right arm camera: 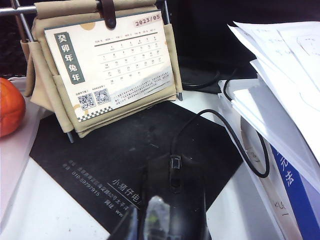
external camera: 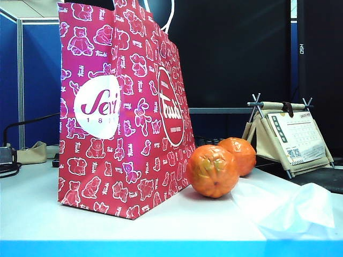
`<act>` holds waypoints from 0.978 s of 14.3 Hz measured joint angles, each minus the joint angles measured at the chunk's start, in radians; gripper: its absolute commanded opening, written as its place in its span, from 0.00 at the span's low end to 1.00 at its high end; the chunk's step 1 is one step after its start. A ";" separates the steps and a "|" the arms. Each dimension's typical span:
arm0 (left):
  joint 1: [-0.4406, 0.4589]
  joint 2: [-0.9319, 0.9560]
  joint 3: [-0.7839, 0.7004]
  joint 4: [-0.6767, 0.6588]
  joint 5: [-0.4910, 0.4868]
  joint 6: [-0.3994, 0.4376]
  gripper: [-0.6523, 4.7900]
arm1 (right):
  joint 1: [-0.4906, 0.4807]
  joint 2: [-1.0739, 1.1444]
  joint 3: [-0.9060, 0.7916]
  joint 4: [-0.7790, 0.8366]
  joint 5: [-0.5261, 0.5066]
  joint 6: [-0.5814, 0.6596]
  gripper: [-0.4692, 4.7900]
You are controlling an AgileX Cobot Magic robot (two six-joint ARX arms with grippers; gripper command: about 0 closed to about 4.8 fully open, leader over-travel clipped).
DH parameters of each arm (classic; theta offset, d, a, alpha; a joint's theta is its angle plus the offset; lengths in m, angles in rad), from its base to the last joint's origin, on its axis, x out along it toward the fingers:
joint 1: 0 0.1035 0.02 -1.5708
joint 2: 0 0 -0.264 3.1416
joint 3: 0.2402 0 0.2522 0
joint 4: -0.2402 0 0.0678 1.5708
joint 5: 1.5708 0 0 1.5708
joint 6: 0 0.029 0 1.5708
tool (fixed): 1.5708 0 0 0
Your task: Open the paper bag and put two oranges into the paper bag.
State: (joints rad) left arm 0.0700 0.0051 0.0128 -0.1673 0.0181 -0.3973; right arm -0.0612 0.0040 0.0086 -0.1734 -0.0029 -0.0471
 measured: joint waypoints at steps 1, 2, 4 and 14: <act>0.000 0.000 0.000 -0.003 0.000 0.000 0.12 | 0.000 0.000 0.000 0.000 0.000 0.068 0.16; 0.000 0.000 0.000 -0.003 0.000 0.000 0.12 | 0.000 0.000 0.000 0.003 0.000 0.138 0.19; 0.000 0.000 0.000 0.002 0.106 0.000 0.20 | 0.000 0.000 0.000 0.158 -0.195 0.306 0.26; 0.001 0.269 0.541 -0.037 0.410 0.068 0.57 | 0.000 0.011 0.365 0.277 -0.541 0.384 0.73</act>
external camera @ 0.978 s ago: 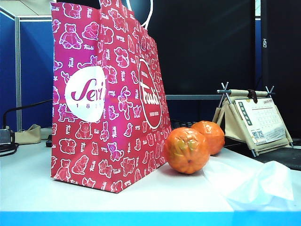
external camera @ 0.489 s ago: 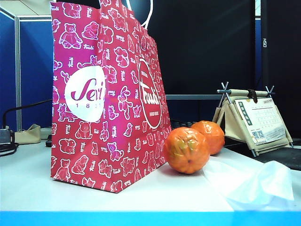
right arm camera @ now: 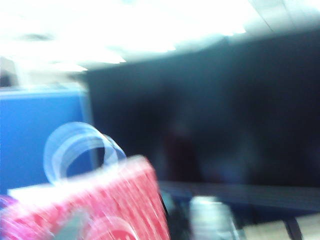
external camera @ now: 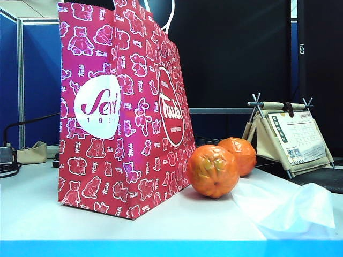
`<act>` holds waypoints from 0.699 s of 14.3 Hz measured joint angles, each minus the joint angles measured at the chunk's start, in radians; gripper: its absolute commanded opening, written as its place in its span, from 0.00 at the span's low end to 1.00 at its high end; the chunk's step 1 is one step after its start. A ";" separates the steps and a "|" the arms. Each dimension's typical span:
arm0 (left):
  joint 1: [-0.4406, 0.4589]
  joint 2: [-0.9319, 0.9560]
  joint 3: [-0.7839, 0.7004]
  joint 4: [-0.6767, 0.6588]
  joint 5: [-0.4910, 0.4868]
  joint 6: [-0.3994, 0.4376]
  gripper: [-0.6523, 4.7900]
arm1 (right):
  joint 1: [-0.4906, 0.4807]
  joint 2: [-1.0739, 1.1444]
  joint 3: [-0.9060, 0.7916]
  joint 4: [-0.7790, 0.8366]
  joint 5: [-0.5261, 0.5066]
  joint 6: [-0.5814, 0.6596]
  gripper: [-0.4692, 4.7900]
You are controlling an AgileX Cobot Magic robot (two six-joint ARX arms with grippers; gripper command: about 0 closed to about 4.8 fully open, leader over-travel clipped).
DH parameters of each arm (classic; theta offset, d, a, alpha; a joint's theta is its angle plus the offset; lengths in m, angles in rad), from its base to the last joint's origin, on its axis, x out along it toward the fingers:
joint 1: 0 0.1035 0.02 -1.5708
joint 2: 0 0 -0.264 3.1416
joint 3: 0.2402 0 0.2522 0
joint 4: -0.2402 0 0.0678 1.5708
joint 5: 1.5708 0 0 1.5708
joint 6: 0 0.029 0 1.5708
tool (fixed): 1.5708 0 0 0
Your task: Open the paper bag and put two oranges into the paper bag.
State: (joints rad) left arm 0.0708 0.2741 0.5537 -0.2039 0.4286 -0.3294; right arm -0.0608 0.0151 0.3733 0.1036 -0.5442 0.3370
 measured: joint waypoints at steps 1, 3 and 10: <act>-0.001 0.154 0.074 -0.025 0.079 0.001 0.57 | 0.000 0.016 0.039 0.034 -0.019 0.003 0.77; -0.019 0.413 0.243 -0.070 0.204 0.051 0.57 | 0.000 0.065 0.150 0.043 -0.056 0.002 0.89; -0.097 0.945 0.721 -0.352 0.527 0.205 0.63 | -0.002 0.190 0.377 -0.147 -0.061 0.008 0.89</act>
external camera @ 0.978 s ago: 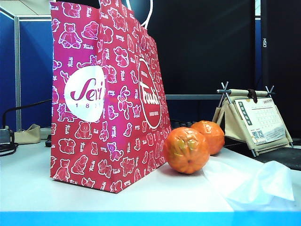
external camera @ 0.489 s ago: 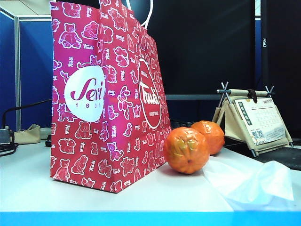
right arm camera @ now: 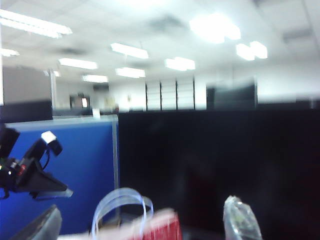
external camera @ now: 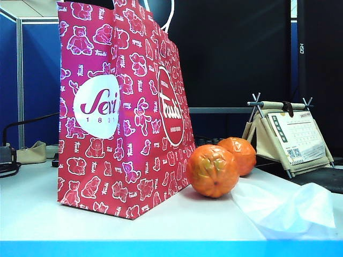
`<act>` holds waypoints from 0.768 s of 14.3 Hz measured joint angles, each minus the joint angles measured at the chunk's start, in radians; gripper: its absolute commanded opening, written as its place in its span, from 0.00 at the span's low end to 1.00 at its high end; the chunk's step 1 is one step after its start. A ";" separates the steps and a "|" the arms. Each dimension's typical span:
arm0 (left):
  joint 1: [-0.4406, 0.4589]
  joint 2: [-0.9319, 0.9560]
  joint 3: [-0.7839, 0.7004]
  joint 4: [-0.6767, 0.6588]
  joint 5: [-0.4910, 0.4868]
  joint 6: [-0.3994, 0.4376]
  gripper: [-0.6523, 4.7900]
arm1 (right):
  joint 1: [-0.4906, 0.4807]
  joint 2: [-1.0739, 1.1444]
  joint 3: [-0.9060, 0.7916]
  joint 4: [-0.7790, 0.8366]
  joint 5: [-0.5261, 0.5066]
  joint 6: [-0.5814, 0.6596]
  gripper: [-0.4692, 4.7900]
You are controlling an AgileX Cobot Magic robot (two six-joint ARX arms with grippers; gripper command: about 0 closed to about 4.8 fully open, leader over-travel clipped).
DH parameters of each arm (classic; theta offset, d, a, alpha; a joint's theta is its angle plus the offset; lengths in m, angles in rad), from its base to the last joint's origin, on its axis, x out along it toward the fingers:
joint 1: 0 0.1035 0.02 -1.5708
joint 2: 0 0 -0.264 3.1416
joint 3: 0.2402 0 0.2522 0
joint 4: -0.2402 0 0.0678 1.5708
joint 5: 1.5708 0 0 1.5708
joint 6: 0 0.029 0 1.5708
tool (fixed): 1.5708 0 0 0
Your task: Open the paper bag and put two oranges into the paper bag.
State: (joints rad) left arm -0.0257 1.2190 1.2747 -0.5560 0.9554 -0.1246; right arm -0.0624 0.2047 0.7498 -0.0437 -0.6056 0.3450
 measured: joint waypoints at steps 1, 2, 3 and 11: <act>-0.037 0.033 0.016 -0.043 0.002 0.047 0.64 | 0.000 0.021 0.000 -0.067 0.000 0.012 0.89; -0.076 0.056 0.021 -0.060 -0.007 0.062 0.64 | 0.000 0.045 0.000 -0.127 0.000 0.024 0.89; -0.122 0.067 0.022 -0.086 -0.047 0.095 0.64 | 0.000 0.095 -0.002 -0.224 -0.026 0.032 0.89; -0.277 0.073 0.043 -0.215 -0.311 0.283 0.69 | 0.002 0.167 -0.009 -0.281 -0.097 0.034 0.89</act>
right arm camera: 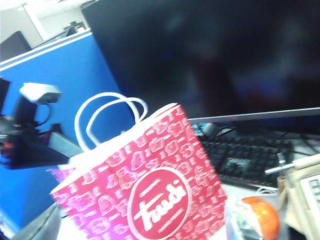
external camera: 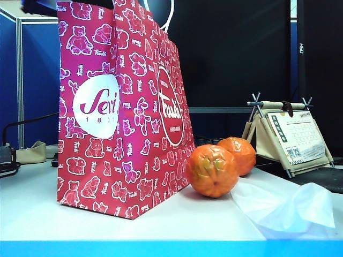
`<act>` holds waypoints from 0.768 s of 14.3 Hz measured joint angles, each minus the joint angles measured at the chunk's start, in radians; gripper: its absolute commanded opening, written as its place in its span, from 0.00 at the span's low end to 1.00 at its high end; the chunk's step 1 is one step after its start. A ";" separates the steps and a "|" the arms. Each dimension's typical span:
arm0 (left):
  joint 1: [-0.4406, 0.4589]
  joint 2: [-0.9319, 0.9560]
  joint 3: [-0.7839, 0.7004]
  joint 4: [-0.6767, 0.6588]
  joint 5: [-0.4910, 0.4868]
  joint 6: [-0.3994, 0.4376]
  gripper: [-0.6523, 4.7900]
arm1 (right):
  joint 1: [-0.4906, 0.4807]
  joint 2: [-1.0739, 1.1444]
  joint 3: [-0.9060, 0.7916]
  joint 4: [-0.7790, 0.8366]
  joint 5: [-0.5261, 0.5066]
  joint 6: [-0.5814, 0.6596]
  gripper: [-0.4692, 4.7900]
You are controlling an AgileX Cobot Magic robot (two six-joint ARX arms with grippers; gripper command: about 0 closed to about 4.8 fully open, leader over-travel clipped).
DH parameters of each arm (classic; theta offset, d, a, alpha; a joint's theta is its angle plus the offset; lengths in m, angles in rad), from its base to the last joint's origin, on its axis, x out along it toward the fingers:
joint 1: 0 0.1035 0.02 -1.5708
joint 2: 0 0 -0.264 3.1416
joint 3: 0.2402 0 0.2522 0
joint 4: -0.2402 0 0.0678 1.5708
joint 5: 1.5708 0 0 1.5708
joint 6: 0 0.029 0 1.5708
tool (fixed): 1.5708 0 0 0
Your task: Open the paper bag and put two oranges into the paper bag.
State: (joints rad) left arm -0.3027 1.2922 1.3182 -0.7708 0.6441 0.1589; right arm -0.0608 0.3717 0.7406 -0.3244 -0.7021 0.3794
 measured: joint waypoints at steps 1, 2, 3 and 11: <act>0.008 0.018 0.000 0.003 -0.100 0.029 0.69 | 0.002 0.000 0.000 0.000 -0.032 0.015 0.88; 0.010 0.042 0.000 0.003 -0.146 0.040 0.69 | 0.002 -0.001 0.000 0.000 -0.036 0.018 0.88; 0.005 0.046 0.000 0.005 -0.168 0.048 0.69 | 0.002 -0.001 0.000 -0.001 -0.039 0.018 0.88; 0.006 0.114 0.001 0.138 -0.177 0.009 0.65 | 0.011 0.000 -0.104 -0.064 -0.095 0.016 0.83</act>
State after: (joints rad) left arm -0.2966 1.4059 1.3190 -0.6327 0.4671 0.1677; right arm -0.0502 0.3714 0.6365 -0.3889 -0.7967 0.3950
